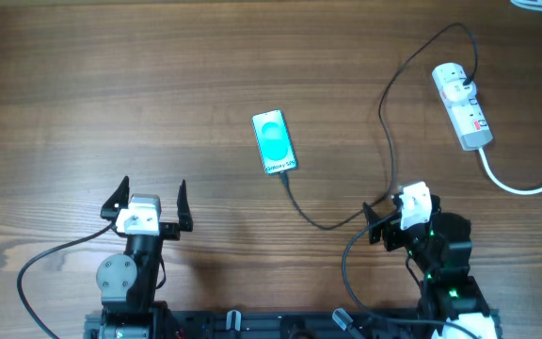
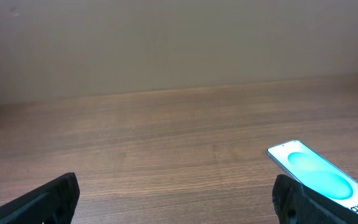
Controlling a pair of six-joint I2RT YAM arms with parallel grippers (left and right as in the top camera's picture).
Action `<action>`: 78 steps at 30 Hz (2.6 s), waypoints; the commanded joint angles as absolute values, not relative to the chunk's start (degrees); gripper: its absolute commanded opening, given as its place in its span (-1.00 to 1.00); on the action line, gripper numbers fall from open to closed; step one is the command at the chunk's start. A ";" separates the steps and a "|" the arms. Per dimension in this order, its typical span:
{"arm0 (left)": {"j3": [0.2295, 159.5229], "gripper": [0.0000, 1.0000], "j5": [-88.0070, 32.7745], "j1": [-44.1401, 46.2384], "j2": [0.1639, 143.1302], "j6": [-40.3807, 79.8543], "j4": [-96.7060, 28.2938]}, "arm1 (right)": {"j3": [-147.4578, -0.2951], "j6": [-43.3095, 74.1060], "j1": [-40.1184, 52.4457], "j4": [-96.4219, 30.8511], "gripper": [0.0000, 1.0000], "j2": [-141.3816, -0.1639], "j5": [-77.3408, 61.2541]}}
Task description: Plug charger to phone and switch on socket
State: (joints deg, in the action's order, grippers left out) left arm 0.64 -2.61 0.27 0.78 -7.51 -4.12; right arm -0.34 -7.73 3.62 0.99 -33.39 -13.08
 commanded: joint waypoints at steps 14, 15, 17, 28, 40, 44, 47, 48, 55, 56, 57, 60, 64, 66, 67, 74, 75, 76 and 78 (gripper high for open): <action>0.32 1.00 -1.87 0.49 0.16 -8.60 -4.36 | -0.30 -5.82 3.68 0.89 1.00 -5.98 -14.46; 0.32 1.00 -1.85 0.49 0.16 -8.60 -4.38 | -0.30 -5.82 3.68 0.89 0.99 -4.47 -14.44; 0.32 1.00 -1.85 0.49 0.16 -8.60 -4.36 | -0.30 -5.82 3.68 0.86 0.99 -1.91 -14.24; 0.32 1.00 -1.87 0.49 0.16 -8.60 -4.38 | -0.30 -2.87 3.68 1.02 1.00 -0.21 -14.24; 0.32 1.00 -1.85 0.49 0.16 -8.60 -4.38 | -0.30 -2.87 3.68 1.02 0.99 -0.27 -14.22; 0.32 1.00 -1.87 0.49 0.16 -8.60 -4.36 | -0.30 -2.87 3.68 1.02 0.99 -0.27 -14.22; 0.32 1.00 -1.87 0.49 0.16 -8.60 -4.38 | -0.30 -2.87 3.68 1.02 1.00 -0.27 -14.22; 0.32 1.00 -1.87 0.49 0.16 -8.60 -4.38 | -0.30 -2.85 3.68 1.02 1.00 -0.27 -14.24; 0.32 1.00 -1.85 0.49 0.16 -8.60 -4.38 | -0.30 -2.85 3.68 1.02 0.99 -0.27 -14.24; 0.32 1.00 -1.85 0.49 0.16 -8.60 -4.36 | -0.30 -2.87 3.68 1.02 1.00 -0.27 -14.22; 0.32 1.00 -1.85 0.49 0.16 -8.60 -4.38 | -0.30 -2.85 3.68 1.02 0.99 -0.27 -14.24; 0.32 1.00 -1.85 0.49 0.16 -8.60 -4.36 | -0.30 -2.87 3.68 1.02 0.99 -0.27 -14.22; 0.32 1.00 -1.85 0.49 0.16 -8.60 -4.38 | -0.30 -2.87 3.68 1.02 0.99 -0.27 -14.24; 0.32 1.00 -1.85 0.49 0.16 -8.60 -4.38 | -0.30 -2.87 3.68 1.02 0.99 -0.27 -14.22; 0.32 1.00 -1.85 0.49 0.16 -8.60 -4.38 | -0.30 -2.85 3.68 1.02 0.99 -0.27 -14.22; 0.32 1.00 -1.85 0.49 0.16 -8.60 -4.38 | -0.30 -2.90 3.68 1.02 0.99 -0.27 -14.22; 0.32 1.00 -1.85 0.49 0.16 -8.60 -4.36 | -0.30 -2.85 3.68 1.02 0.99 -0.27 -14.22; 0.32 1.00 -1.85 0.49 0.16 -8.60 -4.36 | -0.30 -2.87 3.68 1.02 0.99 -0.27 -14.22; 0.32 1.00 -1.87 0.49 0.16 -8.60 -4.38 | -0.30 -2.87 3.68 1.02 0.99 -0.27 -14.24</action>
State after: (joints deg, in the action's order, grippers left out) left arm 0.64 -2.61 0.27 0.73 -7.53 -4.12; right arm -0.36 -3.88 3.62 0.82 -1.10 -13.52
